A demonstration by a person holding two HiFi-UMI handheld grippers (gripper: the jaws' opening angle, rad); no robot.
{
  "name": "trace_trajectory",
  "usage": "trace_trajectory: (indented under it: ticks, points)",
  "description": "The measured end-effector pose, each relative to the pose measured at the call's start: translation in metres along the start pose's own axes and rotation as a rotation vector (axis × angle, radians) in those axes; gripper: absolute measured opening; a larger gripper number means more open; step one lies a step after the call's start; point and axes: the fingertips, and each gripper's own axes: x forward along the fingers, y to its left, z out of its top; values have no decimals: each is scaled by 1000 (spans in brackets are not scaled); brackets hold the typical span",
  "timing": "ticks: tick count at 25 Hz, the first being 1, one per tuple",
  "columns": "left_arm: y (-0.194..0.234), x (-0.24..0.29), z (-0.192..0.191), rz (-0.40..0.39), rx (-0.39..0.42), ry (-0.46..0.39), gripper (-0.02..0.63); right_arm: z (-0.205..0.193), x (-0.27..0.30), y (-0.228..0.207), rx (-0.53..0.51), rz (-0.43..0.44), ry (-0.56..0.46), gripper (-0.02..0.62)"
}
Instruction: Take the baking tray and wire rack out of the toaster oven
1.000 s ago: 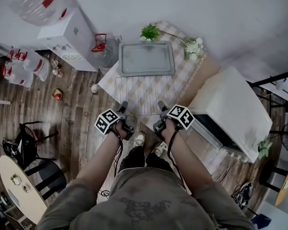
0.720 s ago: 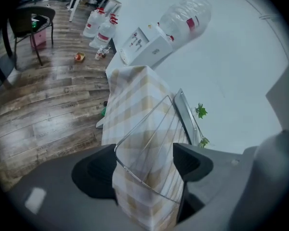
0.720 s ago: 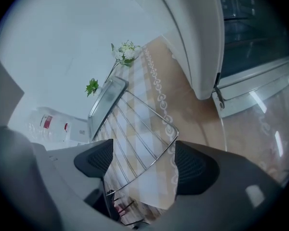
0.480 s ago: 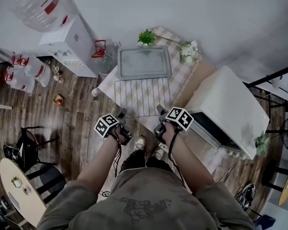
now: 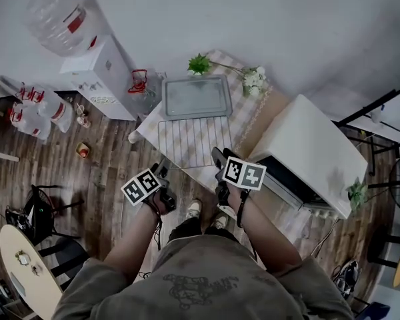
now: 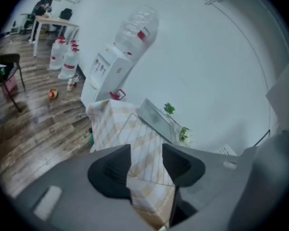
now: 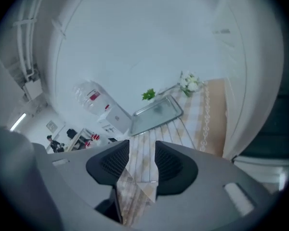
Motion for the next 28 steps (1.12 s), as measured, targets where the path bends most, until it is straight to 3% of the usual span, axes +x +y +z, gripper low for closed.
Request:
trace_trajectory:
  ticks: [5, 11, 17, 19, 24, 28]
  points:
    - [-69, -12, 28, -124, 270, -36, 97, 43, -38, 36, -246, 54, -131, 150]
    - [-167, -42, 52, -254, 687, -152, 57, 89, -98, 75, -366, 147, -289, 135]
    - [-256, -77, 55, -403, 946, -266, 5, 127, -170, 88, -474, 117, -466, 61]
    - [-284, -92, 52, -458, 1008, -291, 3, 135, -196, 91, -473, 126, -513, 61]
    - [-342, -124, 45, -610, 1059, -339, 3, 150, -258, 93, -517, 84, -633, 32]
    - [-373, -133, 39, -715, 1023, -323, 3, 157, -300, 91, -578, 11, -707, 29]
